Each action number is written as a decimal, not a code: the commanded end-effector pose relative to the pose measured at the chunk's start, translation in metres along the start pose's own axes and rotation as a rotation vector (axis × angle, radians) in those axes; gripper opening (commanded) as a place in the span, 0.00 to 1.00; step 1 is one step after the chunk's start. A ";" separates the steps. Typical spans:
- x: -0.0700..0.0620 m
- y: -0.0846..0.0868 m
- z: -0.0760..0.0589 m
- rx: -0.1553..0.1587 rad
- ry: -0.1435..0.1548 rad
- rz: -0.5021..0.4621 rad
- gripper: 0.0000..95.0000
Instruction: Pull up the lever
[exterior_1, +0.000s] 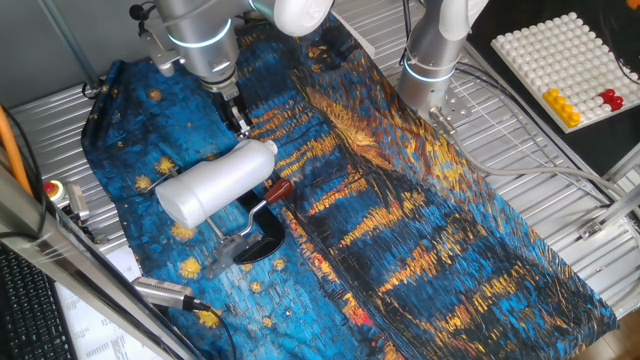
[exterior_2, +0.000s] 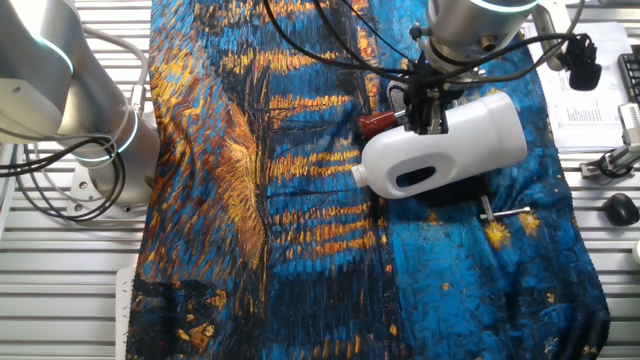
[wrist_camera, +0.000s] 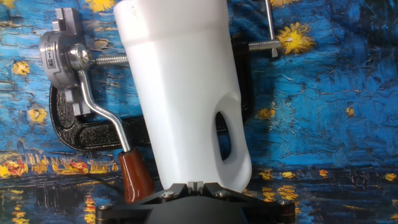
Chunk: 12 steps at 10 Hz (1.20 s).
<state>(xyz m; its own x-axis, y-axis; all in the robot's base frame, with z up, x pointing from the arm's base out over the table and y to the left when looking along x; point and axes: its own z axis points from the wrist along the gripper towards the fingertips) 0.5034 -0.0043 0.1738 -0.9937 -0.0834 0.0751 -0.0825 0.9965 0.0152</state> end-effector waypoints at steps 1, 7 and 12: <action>0.000 0.000 0.000 0.000 0.001 0.001 0.00; 0.000 0.000 0.001 -0.001 0.002 0.000 0.00; -0.005 0.018 0.007 0.011 0.001 0.027 0.00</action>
<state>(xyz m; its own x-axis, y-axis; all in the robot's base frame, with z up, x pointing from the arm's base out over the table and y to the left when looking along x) 0.5063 0.0162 0.1661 -0.9955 -0.0558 0.0769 -0.0558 0.9984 0.0017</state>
